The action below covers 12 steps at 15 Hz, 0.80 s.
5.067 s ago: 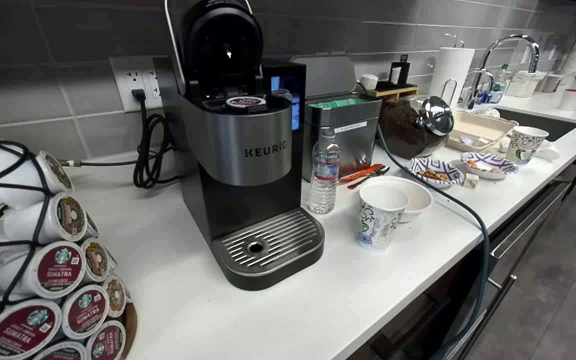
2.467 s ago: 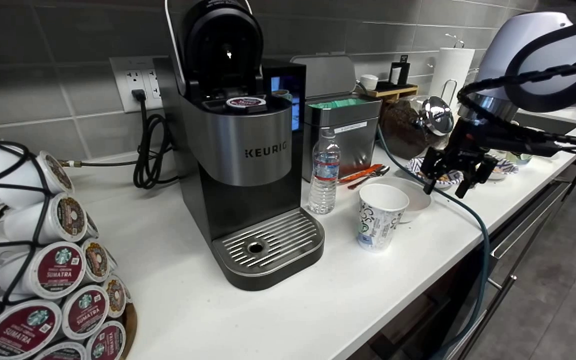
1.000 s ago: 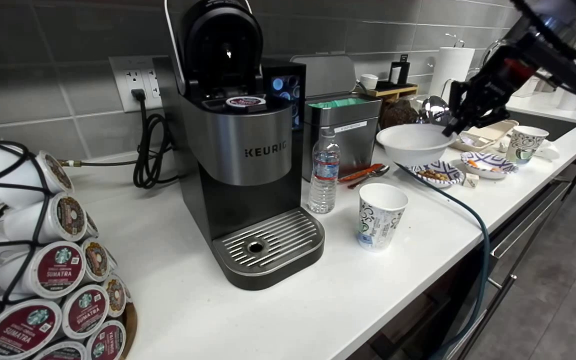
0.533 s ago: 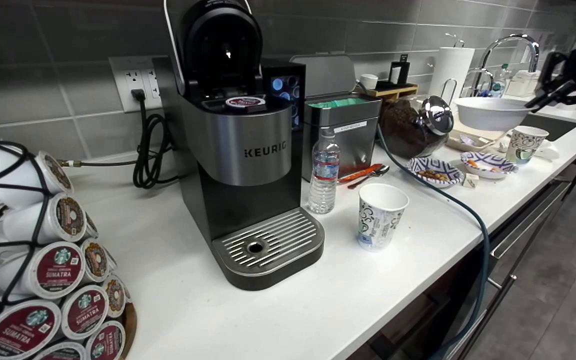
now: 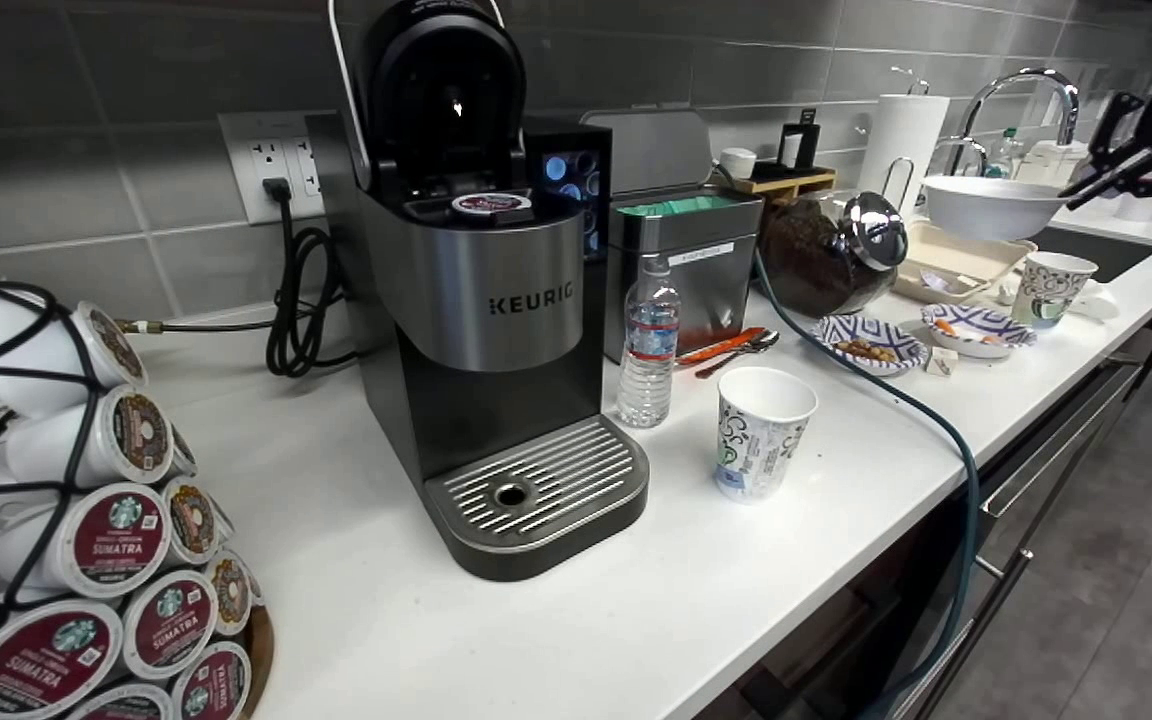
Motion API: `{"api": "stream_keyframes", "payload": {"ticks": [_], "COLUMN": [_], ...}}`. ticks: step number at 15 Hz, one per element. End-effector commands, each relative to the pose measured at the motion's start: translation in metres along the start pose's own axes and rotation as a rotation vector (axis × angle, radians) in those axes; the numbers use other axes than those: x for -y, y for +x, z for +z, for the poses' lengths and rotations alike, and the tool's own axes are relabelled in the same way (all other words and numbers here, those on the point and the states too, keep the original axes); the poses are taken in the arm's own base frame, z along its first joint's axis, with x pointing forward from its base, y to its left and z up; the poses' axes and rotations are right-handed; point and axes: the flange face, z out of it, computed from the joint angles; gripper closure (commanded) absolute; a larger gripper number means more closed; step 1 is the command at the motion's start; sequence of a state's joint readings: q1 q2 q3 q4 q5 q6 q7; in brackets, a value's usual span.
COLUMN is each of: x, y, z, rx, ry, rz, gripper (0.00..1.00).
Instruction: Put the bowl in the pack
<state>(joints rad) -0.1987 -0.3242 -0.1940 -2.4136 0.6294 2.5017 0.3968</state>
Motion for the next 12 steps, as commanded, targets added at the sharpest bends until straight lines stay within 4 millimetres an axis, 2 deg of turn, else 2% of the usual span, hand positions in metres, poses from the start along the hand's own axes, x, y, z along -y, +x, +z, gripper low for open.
{"api": "stream_keyframes", "payload": {"ticks": [1, 5, 8, 9, 10, 12], "x": [0.029, 0.052, 0.049, 0.048, 0.046, 0.043], "y": [0.058, 0.115, 0.152, 0.156, 0.139, 0.153], "z": [0.004, 0.020, 0.029, 0.032, 0.026, 0.033], "rx": [-0.133, -0.273, -0.329, -0.328, -0.306, -0.320], "ry": [0.056, 0.088, 0.089, 0.090, 0.084, 0.079], "rz": [0.141, 0.300, 0.443, 0.478, 0.403, 0.447], "gripper": [0.98, 0.98, 0.98, 0.98, 0.91, 0.91]}}
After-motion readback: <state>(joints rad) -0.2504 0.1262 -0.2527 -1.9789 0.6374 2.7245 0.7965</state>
